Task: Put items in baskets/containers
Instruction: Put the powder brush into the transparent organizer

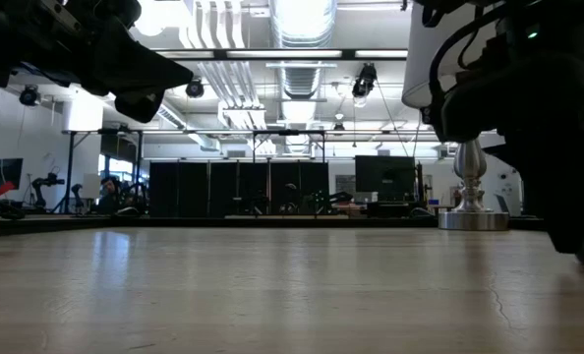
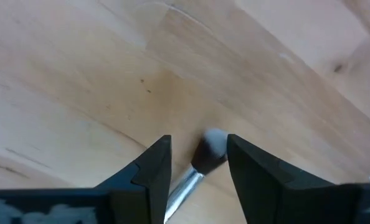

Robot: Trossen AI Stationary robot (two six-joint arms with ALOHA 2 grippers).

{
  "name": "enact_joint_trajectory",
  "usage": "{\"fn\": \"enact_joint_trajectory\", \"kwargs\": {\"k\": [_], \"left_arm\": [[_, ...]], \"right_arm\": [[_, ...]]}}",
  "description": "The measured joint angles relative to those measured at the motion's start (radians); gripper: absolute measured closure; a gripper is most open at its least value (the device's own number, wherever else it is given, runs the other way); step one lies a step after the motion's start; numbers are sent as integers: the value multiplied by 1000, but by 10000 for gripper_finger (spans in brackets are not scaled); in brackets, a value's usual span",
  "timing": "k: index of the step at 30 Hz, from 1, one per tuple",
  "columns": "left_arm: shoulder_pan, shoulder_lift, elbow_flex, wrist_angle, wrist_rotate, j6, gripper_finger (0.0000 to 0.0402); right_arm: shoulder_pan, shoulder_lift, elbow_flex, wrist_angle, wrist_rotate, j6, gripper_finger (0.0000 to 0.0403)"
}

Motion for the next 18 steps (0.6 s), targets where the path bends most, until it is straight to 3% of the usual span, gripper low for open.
{"fn": "enact_joint_trajectory", "kwargs": {"k": [11,18], "left_arm": [[0,0,0,0,0,0,401],[0,0,0,0,0,-7,401]], "right_arm": [[32,-7,1,-37,5,59,255],[32,-7,-36,81,26,59,284]]}}
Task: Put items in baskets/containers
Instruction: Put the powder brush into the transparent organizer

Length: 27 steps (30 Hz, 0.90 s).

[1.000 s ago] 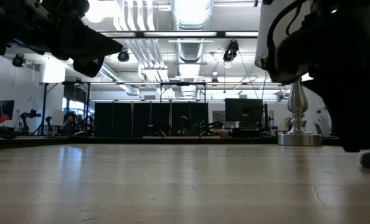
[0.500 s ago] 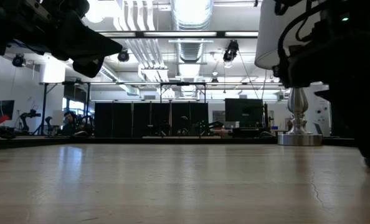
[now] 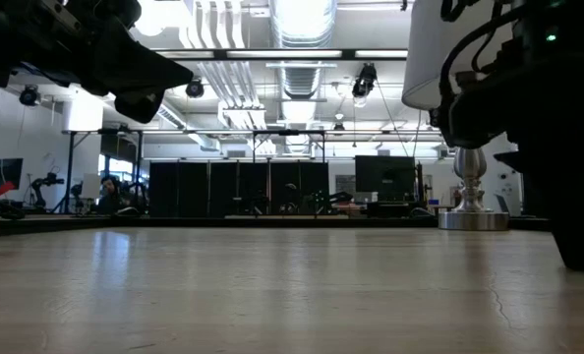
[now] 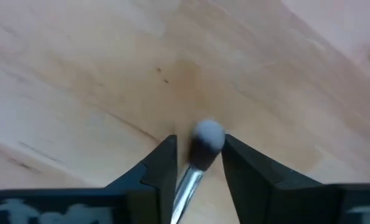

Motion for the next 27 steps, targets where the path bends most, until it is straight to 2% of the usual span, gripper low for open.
{"fn": "enact_joint_trajectory", "kwargs": {"k": [9,12,16,20,24,27], "left_arm": [[0,0,0,0,0,-15,401],[0,0,0,6,-5,-32,401],[-9,0,-56,160,-18,-52,401],[-24,0,-133,312,-18,-54,401],[-43,0,-157,369,65,-64,401],[-78,0,-143,359,65,-52,398]], "right_arm": [[1,-4,-18,46,25,-79,350],[3,0,8,42,82,-151,383],[15,-12,60,45,220,-248,391],[30,-49,98,101,431,-382,392],[26,-73,93,306,639,-614,393],[12,-77,77,518,725,-853,393]]}}
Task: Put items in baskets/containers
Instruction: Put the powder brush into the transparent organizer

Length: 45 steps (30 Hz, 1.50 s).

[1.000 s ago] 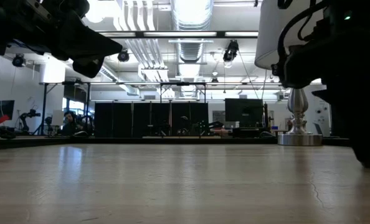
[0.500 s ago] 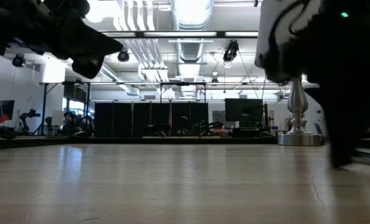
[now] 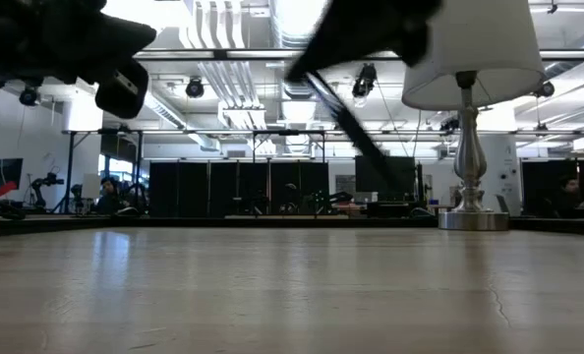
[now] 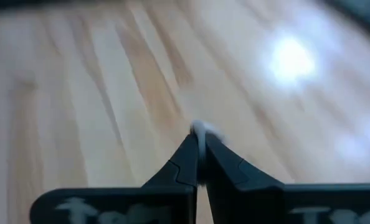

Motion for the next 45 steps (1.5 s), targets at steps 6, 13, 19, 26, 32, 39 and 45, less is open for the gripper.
{"fn": "enact_joint_trajectory", "kwargs": {"k": [6,13,19,26,32,39,45], "left_arm": [[-81,64,68,-34,-103,41,361],[-114,189,165,-32,-120,47,320],[-115,283,239,-6,-122,47,314],[-116,366,296,23,-84,36,314],[-118,389,319,61,-84,38,314],[-119,391,312,54,-133,52,352],[-118,391,308,31,-169,79,372]], "right_arm": [[-49,0,-22,433,59,-396,394],[-57,0,-26,861,56,-744,394],[-60,0,-27,945,-14,-788,394],[-57,2,-28,965,3,-812,394],[-55,2,-28,979,5,-824,394],[-54,2,-28,979,4,-816,392],[-39,-1,-28,949,89,-855,347]]}}
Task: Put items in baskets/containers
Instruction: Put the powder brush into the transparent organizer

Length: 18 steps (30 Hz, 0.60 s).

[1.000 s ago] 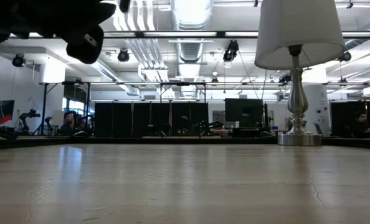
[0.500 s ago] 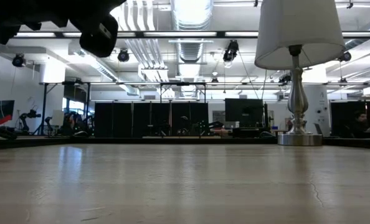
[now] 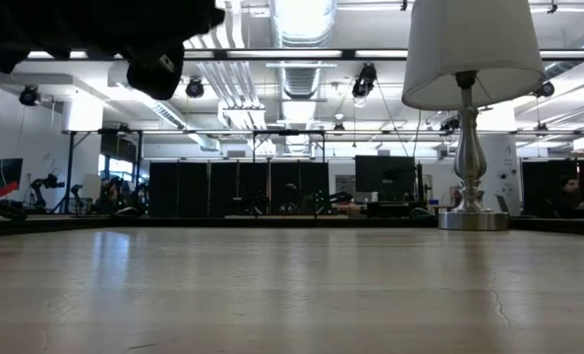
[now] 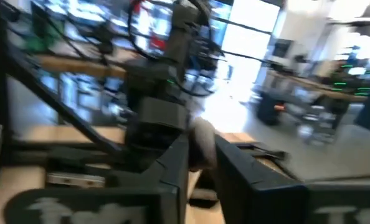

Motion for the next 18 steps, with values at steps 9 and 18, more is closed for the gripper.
{"fn": "enact_joint_trajectory", "kwargs": {"k": [9,18], "left_arm": [[12,-19,-25,-18,-59,26,372],[27,-20,-31,-13,-57,46,372]], "right_arm": [[48,-119,-63,-403,76,145,334],[-57,-123,-357,201,-279,184,390]]}}
